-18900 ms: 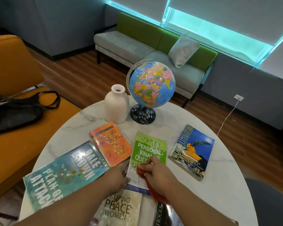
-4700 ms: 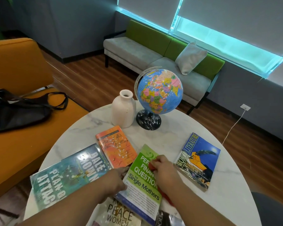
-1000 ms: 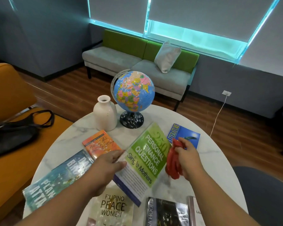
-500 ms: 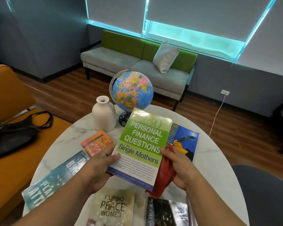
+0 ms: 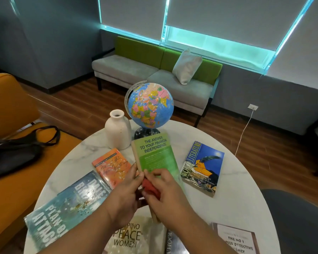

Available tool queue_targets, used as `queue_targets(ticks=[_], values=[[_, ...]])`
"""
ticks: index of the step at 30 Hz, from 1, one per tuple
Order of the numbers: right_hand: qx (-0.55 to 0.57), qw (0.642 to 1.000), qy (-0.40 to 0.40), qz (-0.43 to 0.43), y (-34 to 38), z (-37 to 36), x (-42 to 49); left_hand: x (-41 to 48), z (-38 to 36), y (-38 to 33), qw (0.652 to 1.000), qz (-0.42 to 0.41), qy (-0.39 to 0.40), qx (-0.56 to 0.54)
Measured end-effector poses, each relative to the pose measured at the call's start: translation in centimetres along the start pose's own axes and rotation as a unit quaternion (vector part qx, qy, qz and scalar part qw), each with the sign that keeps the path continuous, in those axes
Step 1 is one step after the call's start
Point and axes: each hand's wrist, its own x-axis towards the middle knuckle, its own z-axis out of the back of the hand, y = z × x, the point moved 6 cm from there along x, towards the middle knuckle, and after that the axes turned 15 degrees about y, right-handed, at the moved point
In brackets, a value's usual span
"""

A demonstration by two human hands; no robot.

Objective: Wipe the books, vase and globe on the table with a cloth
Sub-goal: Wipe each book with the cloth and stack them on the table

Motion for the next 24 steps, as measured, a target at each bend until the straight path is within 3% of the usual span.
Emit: queue_targets(ticks=[6, 12, 18, 21, 24], values=[[-0.049, 0.997, 0.057, 0.017, 0.7, -1.4, -0.7, -0.3, 1.0, 0.7, 0.998, 0.034, -0.036, 0.029], [-0.020, 0.997, 0.074, -0.007, 0.6, -1.4, -0.3, -0.3, 1.4, 1.7, 0.999, 0.044, -0.022, -0.013], [-0.011, 0.996, 0.084, -0.009, 0.7, -1.1, -0.7, 0.6, 2.0, 2.3, 0.996, 0.054, -0.058, -0.047], [-0.033, 0.998, 0.040, 0.019, 0.6, -0.6, -0.9, 0.9, 2.3, 2.0, 0.996, 0.052, -0.061, -0.048], [-0.026, 0.995, -0.087, -0.026, -2.1, 2.6, -1.1, 0.8, 3.3, 1.1, 0.995, 0.052, -0.076, -0.037]])
